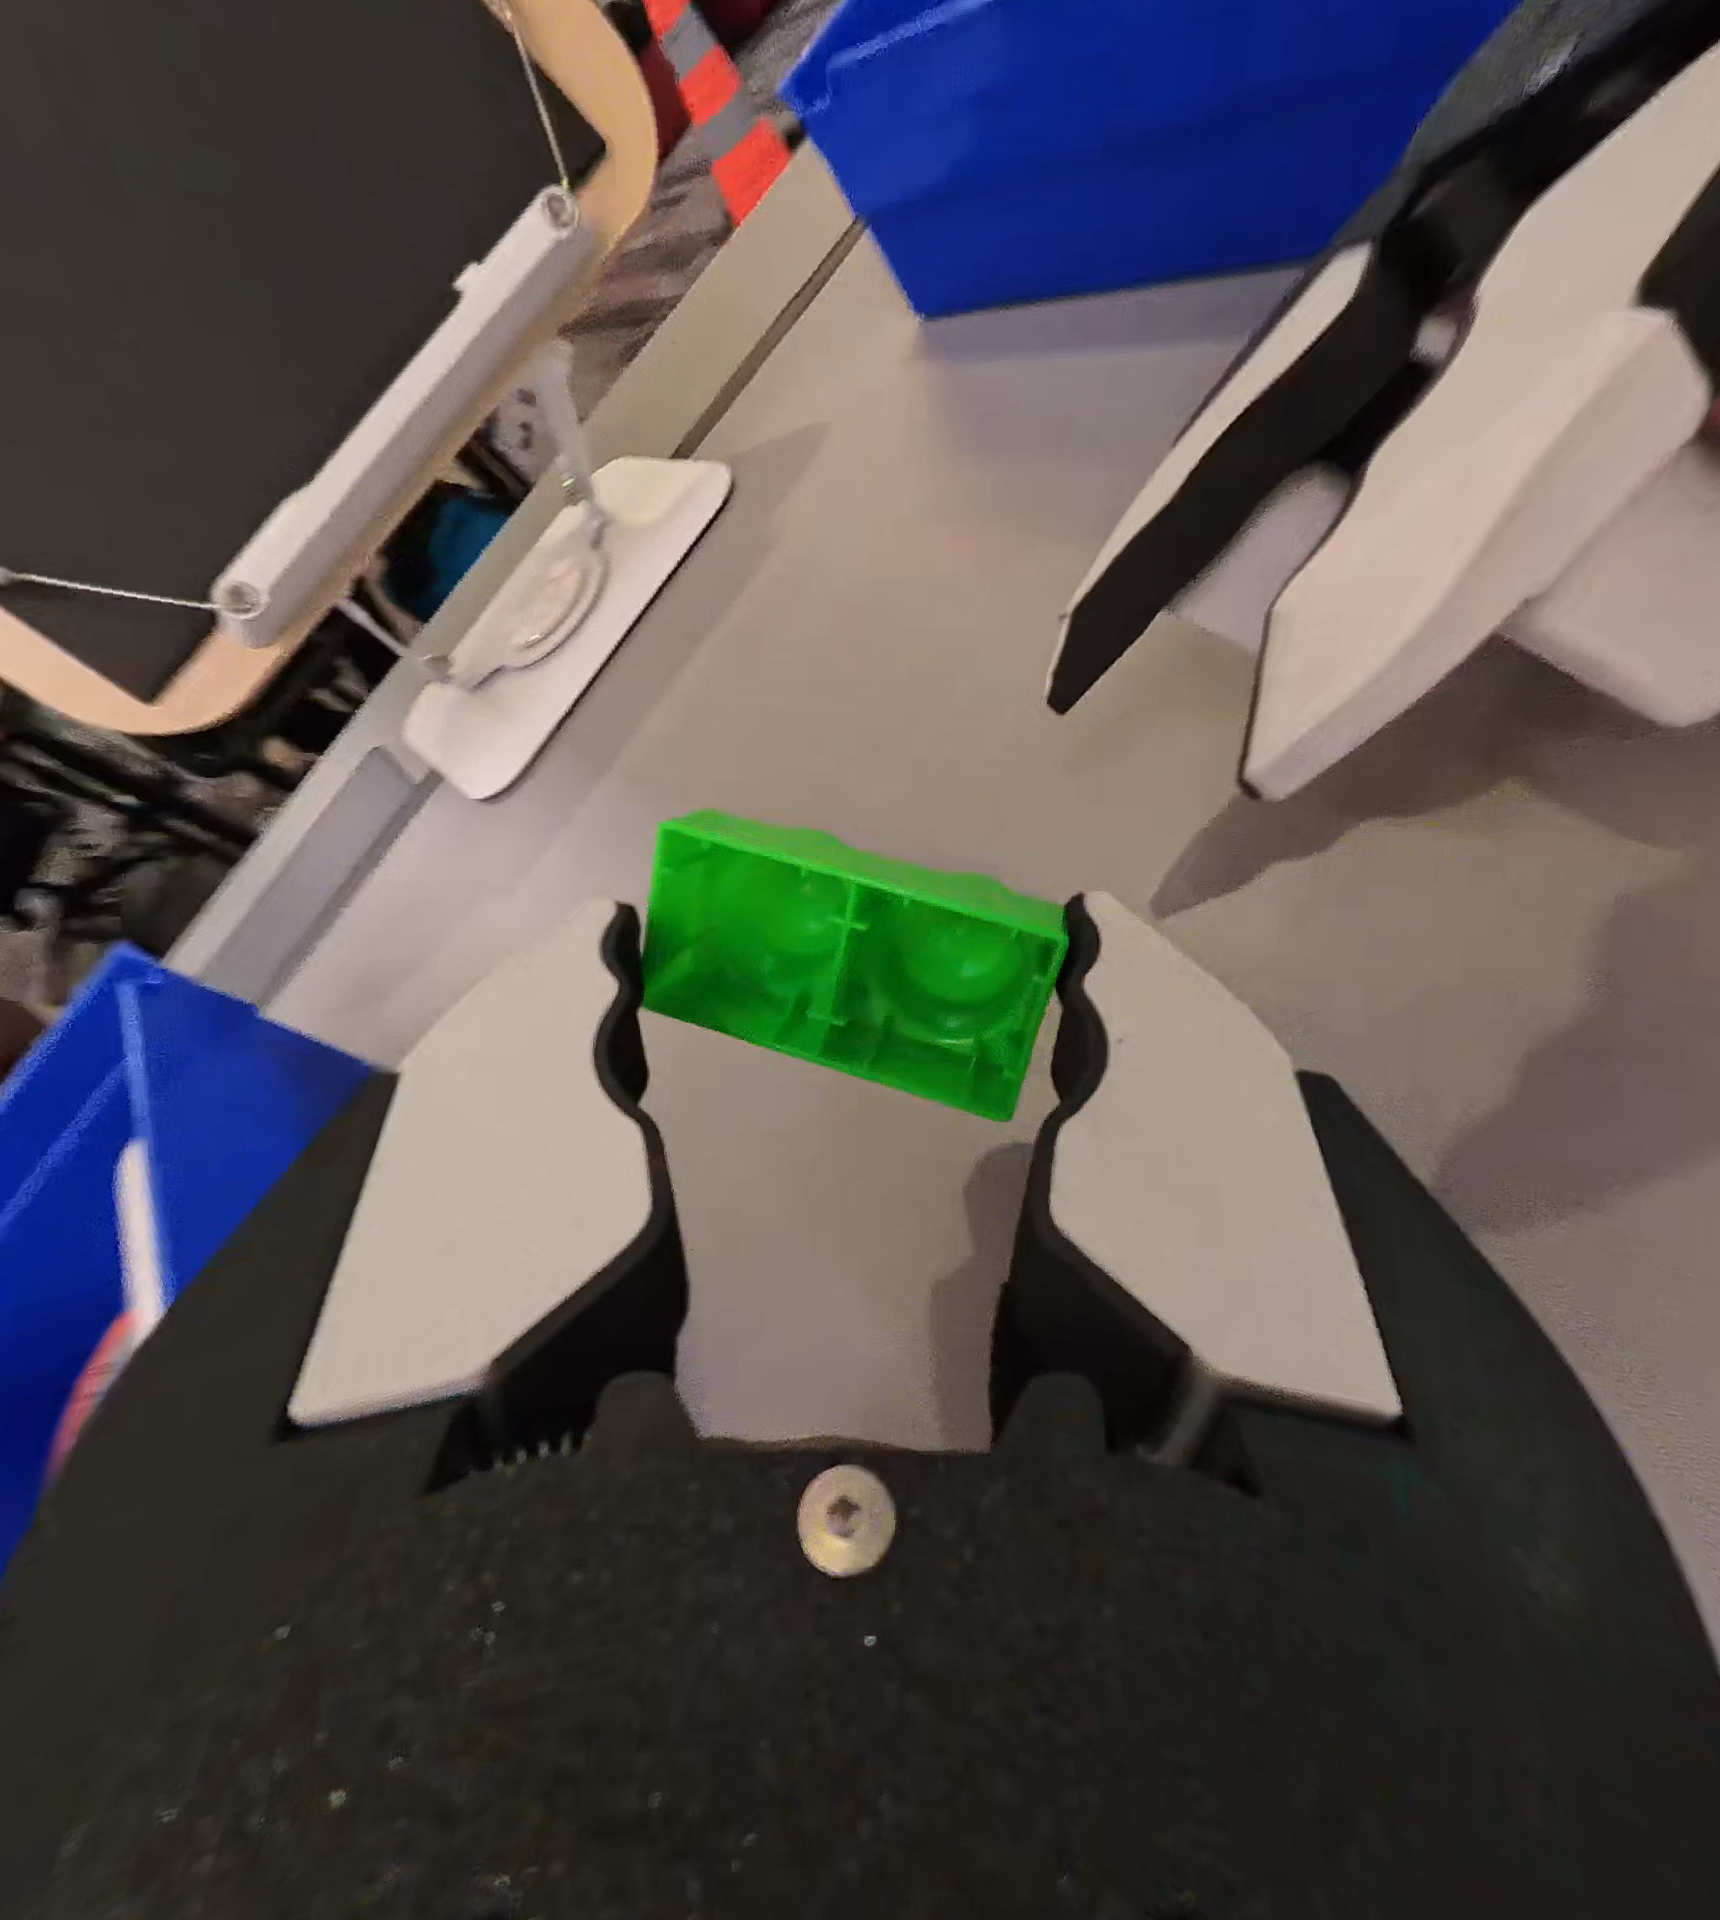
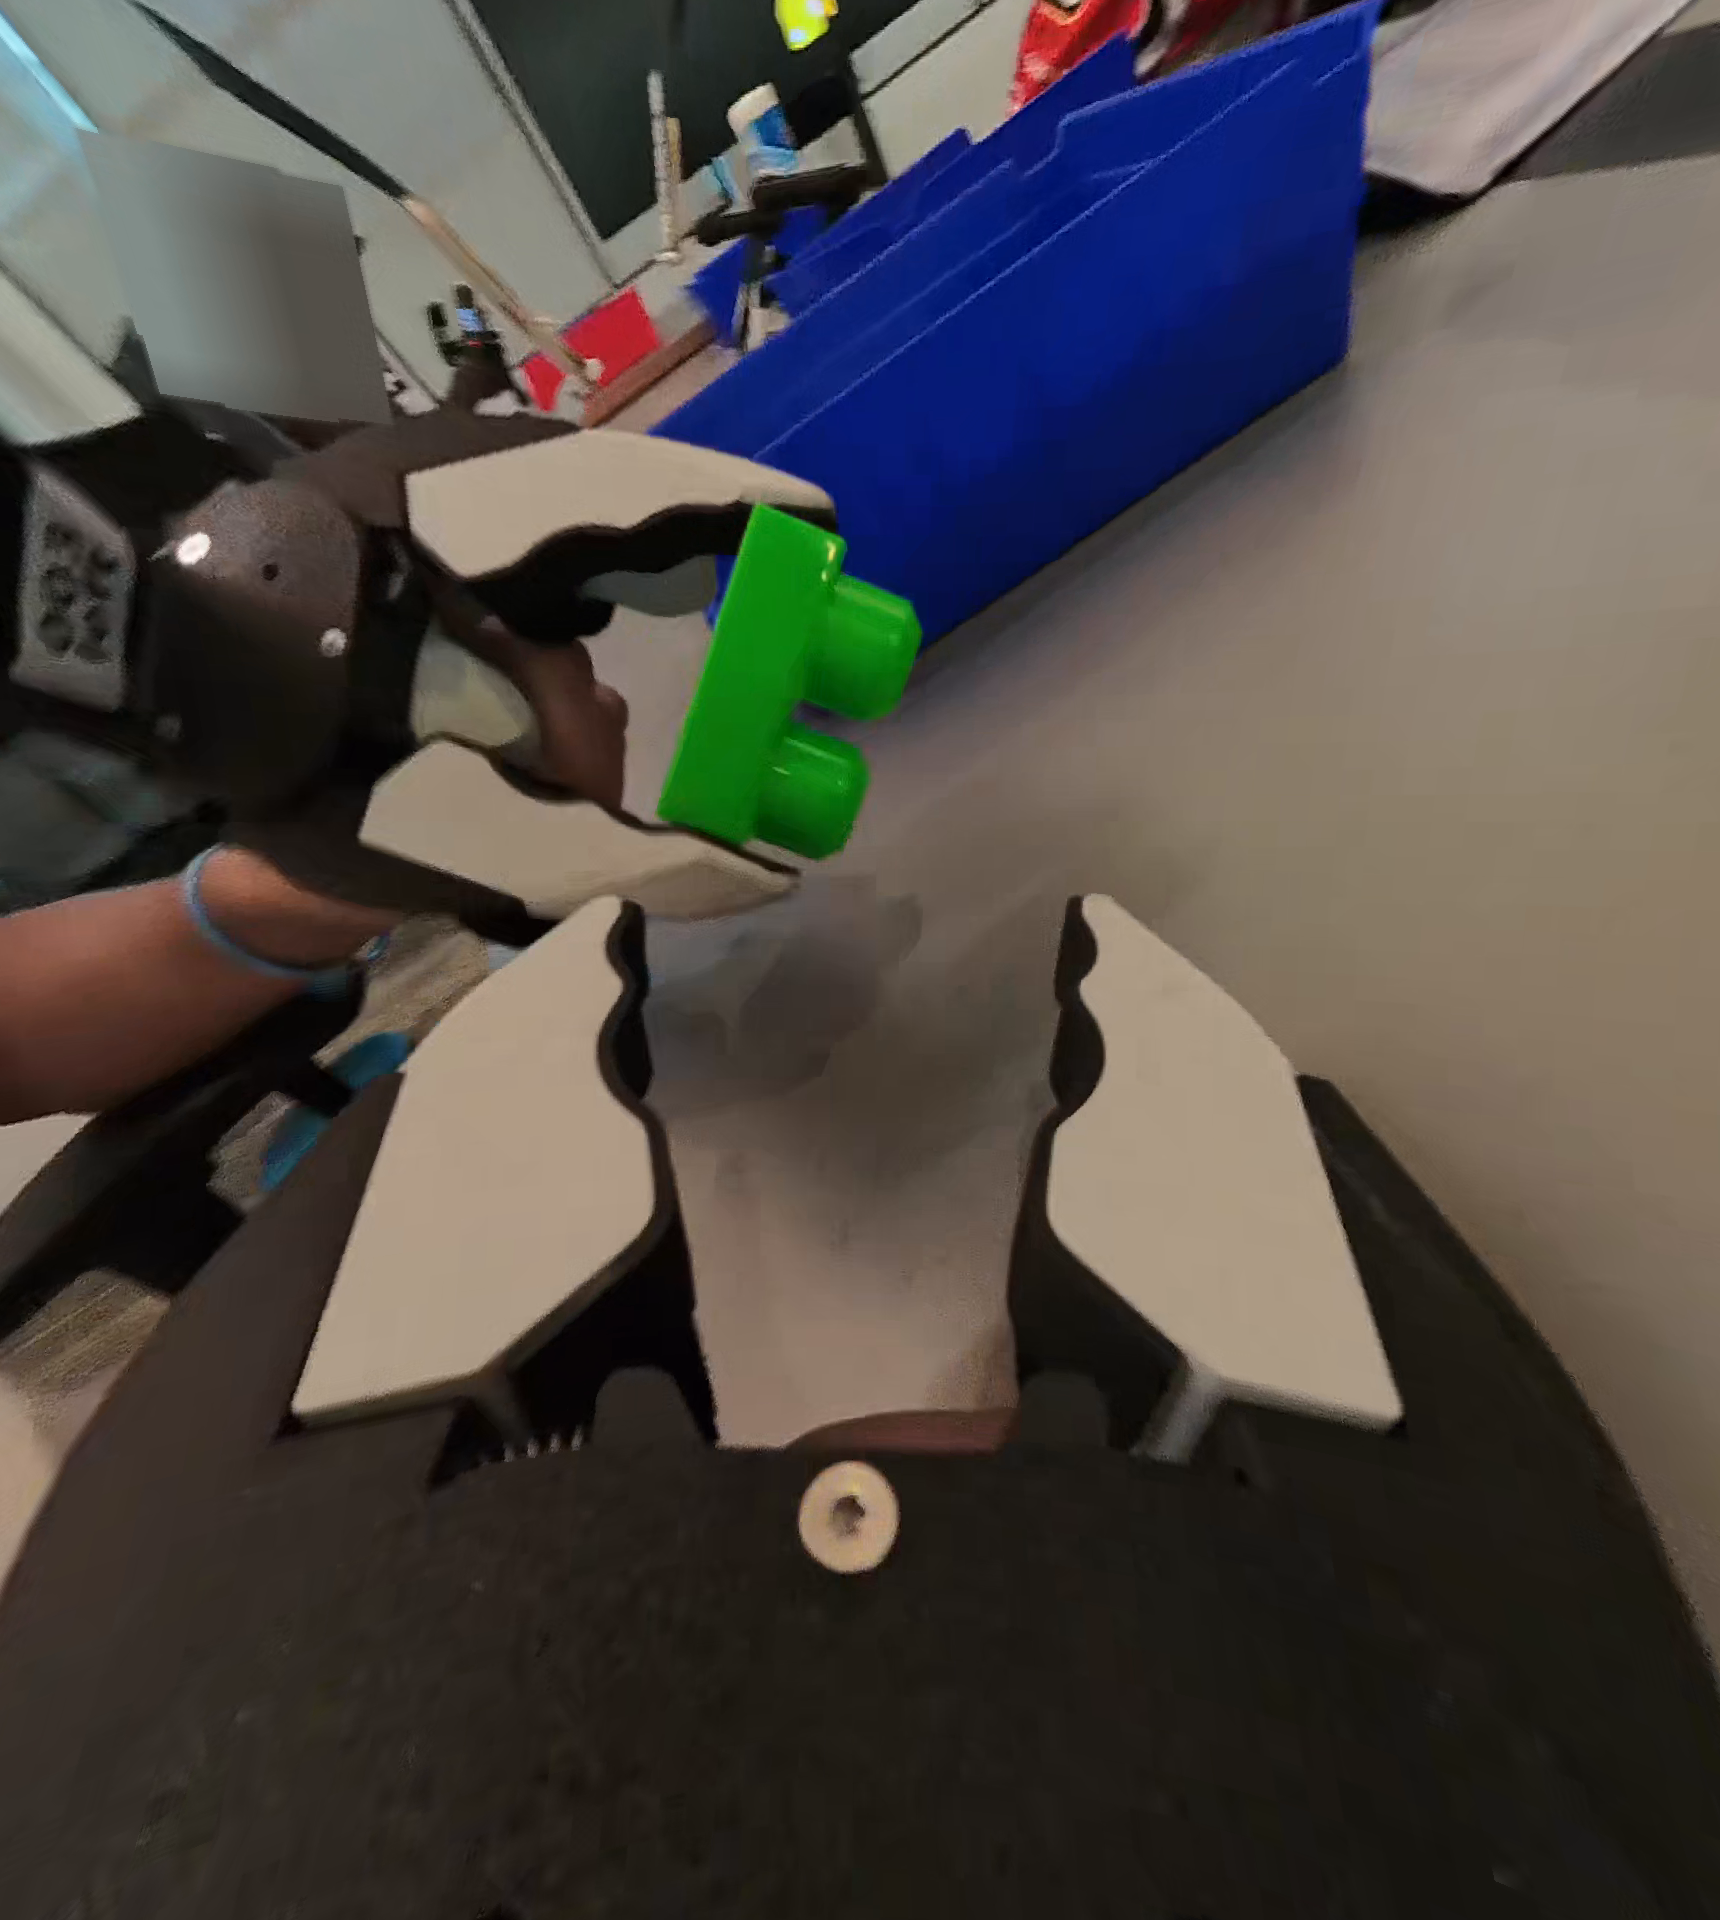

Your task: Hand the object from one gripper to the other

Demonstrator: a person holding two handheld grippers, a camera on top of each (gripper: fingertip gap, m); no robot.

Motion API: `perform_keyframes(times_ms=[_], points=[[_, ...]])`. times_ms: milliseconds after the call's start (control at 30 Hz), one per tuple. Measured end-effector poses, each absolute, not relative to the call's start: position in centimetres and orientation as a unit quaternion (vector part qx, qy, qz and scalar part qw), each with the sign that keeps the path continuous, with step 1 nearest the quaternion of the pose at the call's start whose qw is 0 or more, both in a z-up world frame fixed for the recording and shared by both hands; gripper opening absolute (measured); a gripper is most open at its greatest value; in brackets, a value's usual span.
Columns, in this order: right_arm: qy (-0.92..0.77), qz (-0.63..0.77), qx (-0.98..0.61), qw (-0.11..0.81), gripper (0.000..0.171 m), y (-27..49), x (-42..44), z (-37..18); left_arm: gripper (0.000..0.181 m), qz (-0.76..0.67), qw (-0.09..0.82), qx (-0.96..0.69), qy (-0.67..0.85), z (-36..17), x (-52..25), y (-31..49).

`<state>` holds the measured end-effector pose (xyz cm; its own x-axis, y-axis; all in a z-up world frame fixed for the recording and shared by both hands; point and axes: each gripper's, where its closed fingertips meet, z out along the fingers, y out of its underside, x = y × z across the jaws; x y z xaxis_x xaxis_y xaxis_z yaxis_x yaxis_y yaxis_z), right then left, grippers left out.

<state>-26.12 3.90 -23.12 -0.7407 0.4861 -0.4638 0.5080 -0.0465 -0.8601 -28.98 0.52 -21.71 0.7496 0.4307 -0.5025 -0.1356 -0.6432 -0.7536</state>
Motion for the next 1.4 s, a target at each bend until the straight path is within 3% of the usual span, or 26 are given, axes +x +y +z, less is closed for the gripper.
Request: perform_keyframes(times_ms=[33,133,267,367,467,700,833,1033,1233,1400], points=[[0.687,-0.625,0.371,-0.005,0.074,3.3,-26.3,-23.0,0.077,0.367,0.394,-0.839,-0.077,-22.0,-29.2,0.4],[0.678,-0.620,0.394,-0.009,0.072,1.8,-26.8,-22.9,0.077,0.419,0.350,-0.837,-0.029,-22.6,-29.0,0.8],[0.677,-0.616,0.399,0.055,0.072,0.6,-26.3,-23.6,0.077,0.458,0.312,-0.832,0.025,-22.9,-28.0,1.8],[0.664,-0.630,0.394,0.079,0.064,0.5,-26.2,-23.1,0.077,0.465,0.298,-0.833,0.045,-23.3,-27.4,2.3],[0.673,-0.621,0.394,0.078,0.042,0.9,-26.4,-23.5,0.077,0.467,0.295,-0.831,0.056,-23.4,-27.0,2.8],[0.685,-0.602,0.396,0.108,0.039,1.3,-26.2,-24.3,0.077,0.461,0.304,-0.832,0.049,-24.0,-26.8,3.0],[0.697,-0.591,0.401,0.066,0.038,2.7,-27.1,-24.3,0.066,0.453,0.305,-0.836,0.043,-24.0,-26.7,2.6],[0.753,-0.542,0.364,-0.078,0.036,6.5,-28.4,-24.6,0.052,0.314,0.411,-0.856,-0.023,-23.3,-25.7,2.3],[0.758,-0.539,0.367,0.007,0.036,4.4,-26.0,-25.1,0.037,0.341,0.439,-0.831,-0.012,-21.9,-26.2,2.1],[0.777,-0.525,0.348,0.022,0.036,2.7,-24.9,-25.6,0.030,0.362,0.415,-0.835,0.011,-22.4,-25.9,2.3]])
